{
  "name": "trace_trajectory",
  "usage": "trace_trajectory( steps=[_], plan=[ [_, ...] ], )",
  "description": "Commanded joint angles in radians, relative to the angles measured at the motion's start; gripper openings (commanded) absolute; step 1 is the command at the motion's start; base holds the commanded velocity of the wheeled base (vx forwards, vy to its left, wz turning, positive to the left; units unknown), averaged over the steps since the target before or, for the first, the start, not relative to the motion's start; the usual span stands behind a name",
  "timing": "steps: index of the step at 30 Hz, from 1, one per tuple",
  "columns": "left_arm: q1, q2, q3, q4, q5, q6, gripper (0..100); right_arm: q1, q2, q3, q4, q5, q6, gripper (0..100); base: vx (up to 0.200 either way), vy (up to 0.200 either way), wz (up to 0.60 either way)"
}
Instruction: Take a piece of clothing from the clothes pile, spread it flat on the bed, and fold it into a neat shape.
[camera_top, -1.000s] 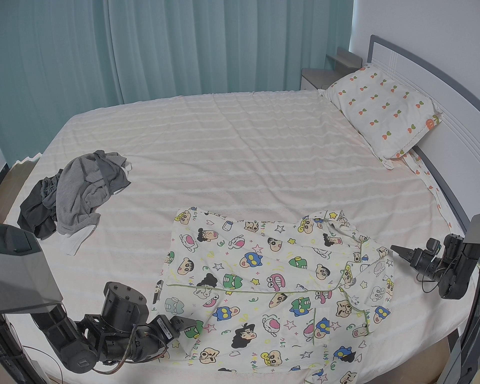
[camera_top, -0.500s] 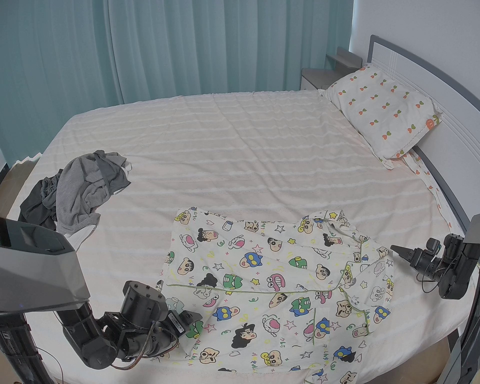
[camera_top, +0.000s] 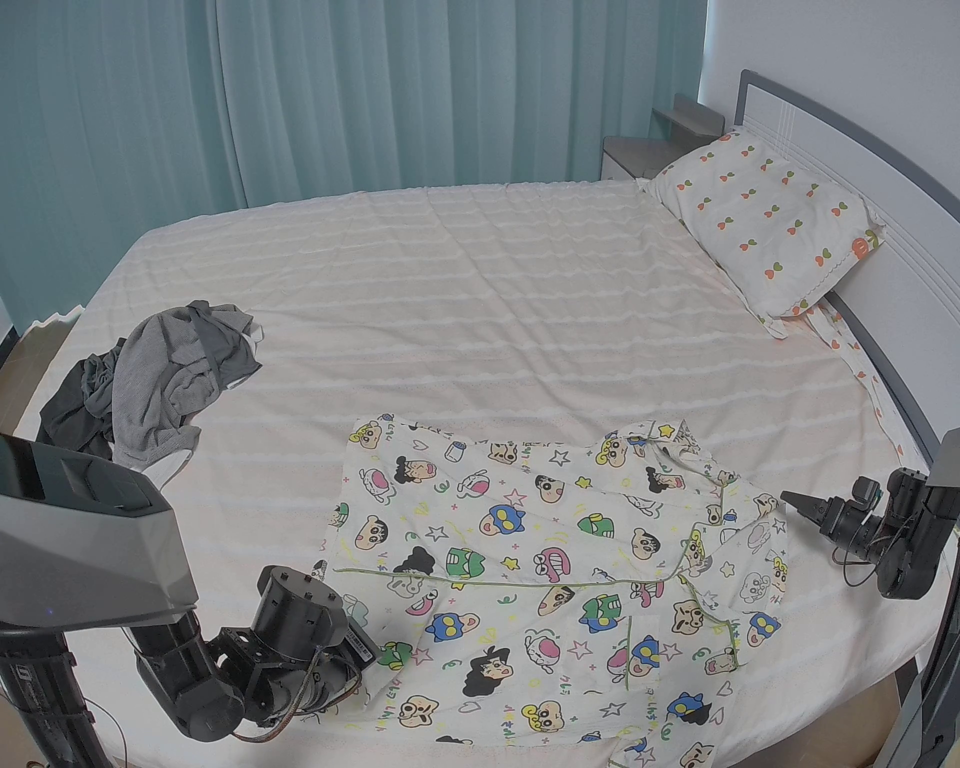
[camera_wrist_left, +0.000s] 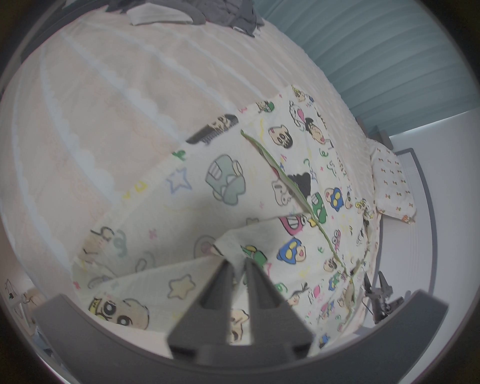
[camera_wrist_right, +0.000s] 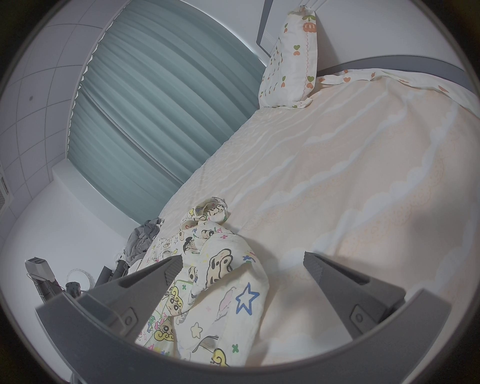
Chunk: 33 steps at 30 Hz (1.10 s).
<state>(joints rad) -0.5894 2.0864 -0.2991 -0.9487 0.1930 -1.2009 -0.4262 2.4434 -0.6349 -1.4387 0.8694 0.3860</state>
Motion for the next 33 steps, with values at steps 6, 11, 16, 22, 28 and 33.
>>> trace_trajectory(
  steps=[6,11,16,22,28,33],
  plan=[
    [0.04,-0.029,0.006,-0.035,0.148,0.069,0,0.0,0.002,0.003,-0.014,0.0,0.001,100,0.0,0.0,0.0],
    [0.106,-0.017,0.012,-0.153,0.149,0.136,0,0.001,0.003,0.009,-0.026,0.002,0.002,100,0.0,0.0,0.0],
    [0.163,0.046,0.012,-0.22,0.149,0.184,0,0.001,0.003,0.009,-0.026,0.002,0.001,100,0.0,0.0,0.0],
    [0.178,0.133,0.015,-0.318,0.144,0.215,0,0.001,0.005,0.009,-0.026,0.002,0.002,100,0.0,0.0,0.0],
    [0.178,0.164,0.009,-0.346,0.141,0.219,0,0.003,0.005,0.009,-0.026,0.002,0.002,100,0.0,0.0,0.0],
    [0.186,0.164,0.011,-0.346,0.141,0.219,0,0.001,0.003,0.009,-0.026,0.002,0.004,100,0.0,0.0,0.0]
  ],
)
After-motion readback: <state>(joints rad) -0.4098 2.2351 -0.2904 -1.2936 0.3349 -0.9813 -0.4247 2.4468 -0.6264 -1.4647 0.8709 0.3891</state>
